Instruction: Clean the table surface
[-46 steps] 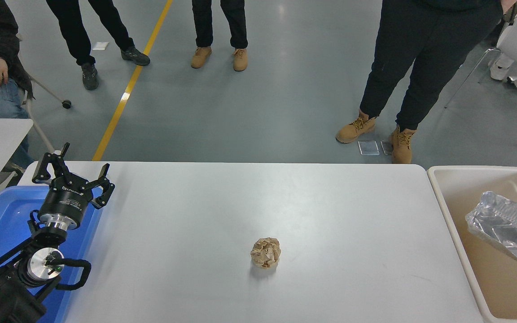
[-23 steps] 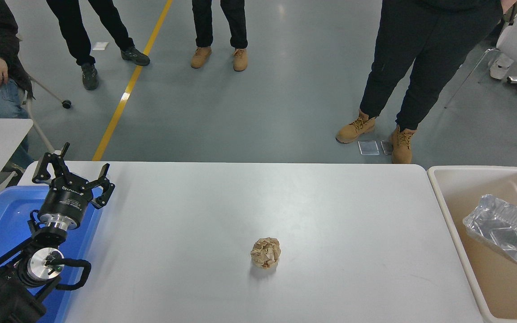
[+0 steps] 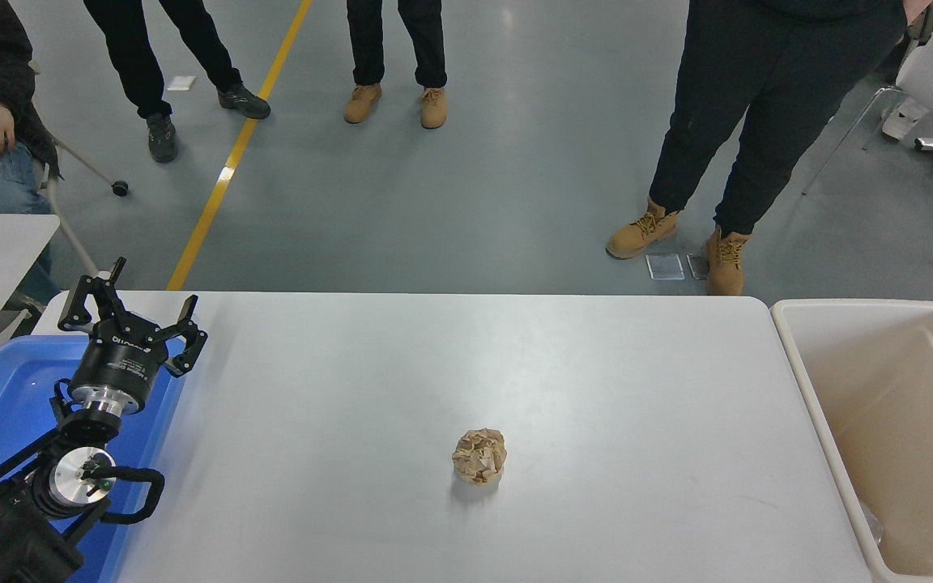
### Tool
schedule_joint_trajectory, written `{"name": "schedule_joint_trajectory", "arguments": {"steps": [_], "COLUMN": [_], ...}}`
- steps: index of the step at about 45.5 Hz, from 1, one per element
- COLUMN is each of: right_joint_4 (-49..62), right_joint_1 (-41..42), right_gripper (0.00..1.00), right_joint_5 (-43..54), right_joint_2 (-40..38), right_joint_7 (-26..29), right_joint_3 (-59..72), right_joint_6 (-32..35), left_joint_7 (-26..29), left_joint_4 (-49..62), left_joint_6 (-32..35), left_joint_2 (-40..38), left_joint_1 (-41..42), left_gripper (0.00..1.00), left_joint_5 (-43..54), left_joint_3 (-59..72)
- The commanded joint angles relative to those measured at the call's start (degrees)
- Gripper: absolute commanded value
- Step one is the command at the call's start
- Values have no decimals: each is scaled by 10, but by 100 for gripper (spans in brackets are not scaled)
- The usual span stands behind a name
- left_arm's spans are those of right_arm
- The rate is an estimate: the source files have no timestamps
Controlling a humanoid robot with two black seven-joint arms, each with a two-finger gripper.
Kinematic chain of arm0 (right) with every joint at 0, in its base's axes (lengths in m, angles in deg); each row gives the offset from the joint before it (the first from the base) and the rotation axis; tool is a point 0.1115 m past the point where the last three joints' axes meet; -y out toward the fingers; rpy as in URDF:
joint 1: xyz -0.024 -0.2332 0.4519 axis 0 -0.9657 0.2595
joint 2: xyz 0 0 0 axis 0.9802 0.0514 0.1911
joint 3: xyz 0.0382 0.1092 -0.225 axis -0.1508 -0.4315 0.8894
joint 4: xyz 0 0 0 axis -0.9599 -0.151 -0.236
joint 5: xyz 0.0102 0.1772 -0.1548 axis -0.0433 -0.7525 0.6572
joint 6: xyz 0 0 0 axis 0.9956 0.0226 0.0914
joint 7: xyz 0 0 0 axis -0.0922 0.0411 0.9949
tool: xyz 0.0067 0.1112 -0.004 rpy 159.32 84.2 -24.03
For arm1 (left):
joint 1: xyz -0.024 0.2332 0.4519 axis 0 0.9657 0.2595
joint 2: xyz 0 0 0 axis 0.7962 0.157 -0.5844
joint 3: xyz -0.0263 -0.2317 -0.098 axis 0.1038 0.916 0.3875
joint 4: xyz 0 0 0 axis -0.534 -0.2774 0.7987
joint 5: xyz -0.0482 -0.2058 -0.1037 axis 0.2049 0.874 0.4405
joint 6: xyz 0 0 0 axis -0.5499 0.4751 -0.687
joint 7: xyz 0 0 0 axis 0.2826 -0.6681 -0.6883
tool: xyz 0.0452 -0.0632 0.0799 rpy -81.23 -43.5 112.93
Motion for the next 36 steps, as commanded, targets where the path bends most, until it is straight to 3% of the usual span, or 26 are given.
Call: {"name": "schedule_joint_trajectory", "arguments": {"steps": [1, 11, 36], "right_joint_4": [-10, -66, -150], "right_joint_1": [14, 34, 122], "right_gripper": [96, 97, 99], "right_joint_5": [0, 1, -67], "right_joint_2": [-4, -31, -71], "right_joint_7": [-2, -3, 0], "right_joint_3": [-77, -268, -441], "right_joint_6": [-27, -25, -36], "left_joint_7": [0, 0, 0], "left_joint_4": [0, 0, 0], "left_joint_6": [0, 0, 0], "left_joint_2": [0, 0, 0], "left_joint_1": [0, -1, 0], "left_gripper": [99, 99, 99], "left_joint_5": [0, 0, 0], "left_joint_3": [0, 0, 0]}}
